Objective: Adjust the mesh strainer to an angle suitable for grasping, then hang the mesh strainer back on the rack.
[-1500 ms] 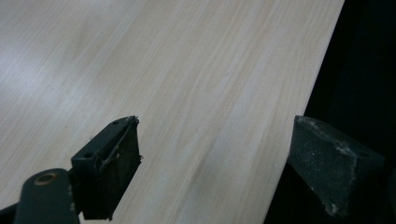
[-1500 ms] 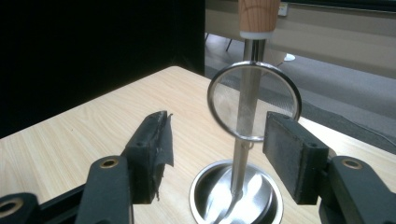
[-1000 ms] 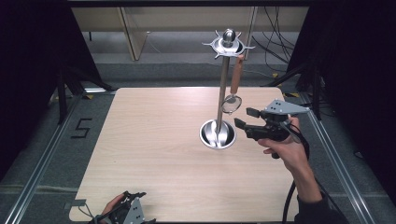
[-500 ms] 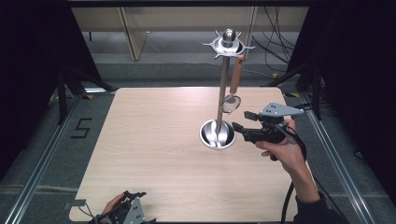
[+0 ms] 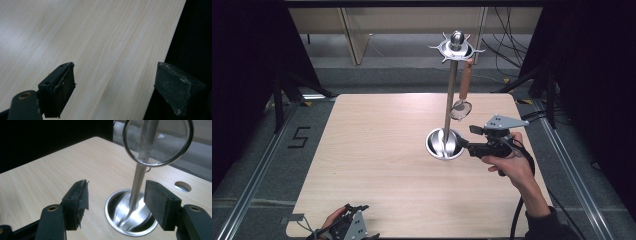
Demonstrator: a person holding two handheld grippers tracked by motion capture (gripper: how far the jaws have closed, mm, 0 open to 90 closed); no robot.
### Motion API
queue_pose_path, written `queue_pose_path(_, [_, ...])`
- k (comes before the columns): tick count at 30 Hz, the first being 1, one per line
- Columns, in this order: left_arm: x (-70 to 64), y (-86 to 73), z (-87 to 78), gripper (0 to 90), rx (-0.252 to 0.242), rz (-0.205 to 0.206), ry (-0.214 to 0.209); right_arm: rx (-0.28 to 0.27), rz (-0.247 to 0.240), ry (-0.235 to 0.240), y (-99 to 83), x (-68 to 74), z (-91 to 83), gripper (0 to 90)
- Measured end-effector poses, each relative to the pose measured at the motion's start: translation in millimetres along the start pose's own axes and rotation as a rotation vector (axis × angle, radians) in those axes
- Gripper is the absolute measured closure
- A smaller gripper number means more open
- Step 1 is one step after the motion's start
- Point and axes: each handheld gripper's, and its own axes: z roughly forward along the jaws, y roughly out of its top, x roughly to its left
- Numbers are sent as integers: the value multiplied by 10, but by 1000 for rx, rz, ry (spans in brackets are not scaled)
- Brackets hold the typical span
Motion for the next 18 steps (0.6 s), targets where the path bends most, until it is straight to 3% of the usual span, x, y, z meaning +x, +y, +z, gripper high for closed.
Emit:
queue_pose_path(2, [0, 0, -2, 157, -1, 0, 1, 6, -4, 7, -8, 5, 18, 364])
queue_pose_path(3, [2, -2, -7, 157, 2, 3, 0, 9, 23, 9, -34, 39, 58, 363])
queue_pose_path(8, [-6, -1, -13, 157, 12, 9, 17, 49, 16, 25, -70, 52, 121, 363])
queue_pose_path(11, [-14, -2, -43, 157, 14, 7, -4, 46, 25, 24, -94, 84, 171, 363])
queue_pose_path(12, [-13, -5, -38, 157, 11, 5, 18, 54, 0, 29, -98, 79, 190, 363])
queue_pose_path(14, [-12, -12, -35, 157, 7, 1, 20, 74, -4, 39, -99, 94, 201, 362])
queue_pose_path(16, [-11, -27, -48, 157, 6, -1, 19, 60, -16, 31, -105, 89, 229, 362])
queue_pose_path(18, [-18, -30, -47, 157, 6, 0, 20, 82, 2, 44, -112, 99, 246, 362])
